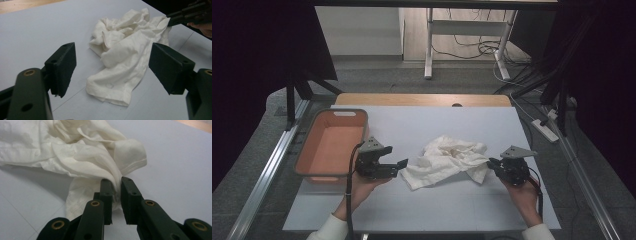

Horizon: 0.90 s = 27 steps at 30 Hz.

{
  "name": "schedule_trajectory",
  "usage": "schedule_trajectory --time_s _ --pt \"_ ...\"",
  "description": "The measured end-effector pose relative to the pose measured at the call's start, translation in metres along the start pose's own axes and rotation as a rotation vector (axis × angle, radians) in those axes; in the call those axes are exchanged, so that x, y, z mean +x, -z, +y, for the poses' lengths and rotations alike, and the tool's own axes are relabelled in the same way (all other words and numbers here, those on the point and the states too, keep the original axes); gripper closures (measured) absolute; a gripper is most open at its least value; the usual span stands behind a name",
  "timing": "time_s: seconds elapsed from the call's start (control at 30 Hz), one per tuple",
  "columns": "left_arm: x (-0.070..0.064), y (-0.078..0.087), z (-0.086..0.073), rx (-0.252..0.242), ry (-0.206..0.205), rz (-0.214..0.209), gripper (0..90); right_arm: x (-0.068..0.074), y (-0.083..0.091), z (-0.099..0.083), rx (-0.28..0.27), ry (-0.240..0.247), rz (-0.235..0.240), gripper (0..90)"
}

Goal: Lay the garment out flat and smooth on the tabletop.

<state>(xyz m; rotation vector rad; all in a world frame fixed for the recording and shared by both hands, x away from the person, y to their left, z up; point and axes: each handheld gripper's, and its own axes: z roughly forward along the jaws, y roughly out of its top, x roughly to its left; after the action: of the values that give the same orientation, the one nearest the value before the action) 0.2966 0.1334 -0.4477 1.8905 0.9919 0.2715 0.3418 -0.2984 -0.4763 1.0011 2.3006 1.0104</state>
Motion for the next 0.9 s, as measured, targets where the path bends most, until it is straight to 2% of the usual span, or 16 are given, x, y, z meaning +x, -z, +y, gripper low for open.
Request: schedule_trajectory --time_s 0.07,0.1,0.13,0.17,0.2,0.27,0.4,0.57,0.7,0.73,0.9 --pt "-0.001 0.0 0.0 -0.001 0.0 0.0 23.0 0.0 -0.001 -0.001 0.001 -0.005 0.009 75.1" --pt "-0.001 0.0 0.0 -0.001 0.0 -0.001 22.9 0.0 0.0 0.0 -0.005 -0.003 0.009 68.4" --pt "-0.001 0.0 0.0 -0.001 0.0 -0.001 23.0 0.0 0.0 0.0 -0.005 -0.003 0.009 68.4" --pt "-0.001 0.0 0.0 -0.001 -0.001 -0.001 22.9 0.002 0.002 0.003 -0.038 -0.007 0.021 54.3" --pt "-0.001 0.0 0.0 -0.002 0.001 0.0 22.9 0.002 0.005 0.005 -0.057 -0.018 0.032 48.8" --pt "0.0 0.0 0.0 -0.002 0.001 -0.001 22.9 0.004 0.009 0.01 -0.091 -0.032 0.055 44.5" --pt "0.0 0.0 0.0 -0.002 -0.001 -0.002 22.8 0.011 0.014 0.019 -0.117 -0.017 0.067 40.5" --pt "-0.001 -0.002 0.0 0.003 -0.002 -0.003 22.8 0.014 0.008 0.024 -0.117 -0.013 0.068 38.7" --pt "-0.001 -0.003 0.0 0.005 -0.002 -0.004 22.8 0.013 -0.001 0.035 -0.112 -0.006 0.075 37.5" --pt "-0.001 -0.003 0.001 0.008 -0.003 -0.003 22.7 0.014 -0.008 0.044 -0.116 -0.003 0.078 37.3" --pt "0.001 -0.003 0.0 0.004 0.0 -0.003 22.5 0.014 -0.03 0.057 -0.092 -0.012 0.093 35.6"
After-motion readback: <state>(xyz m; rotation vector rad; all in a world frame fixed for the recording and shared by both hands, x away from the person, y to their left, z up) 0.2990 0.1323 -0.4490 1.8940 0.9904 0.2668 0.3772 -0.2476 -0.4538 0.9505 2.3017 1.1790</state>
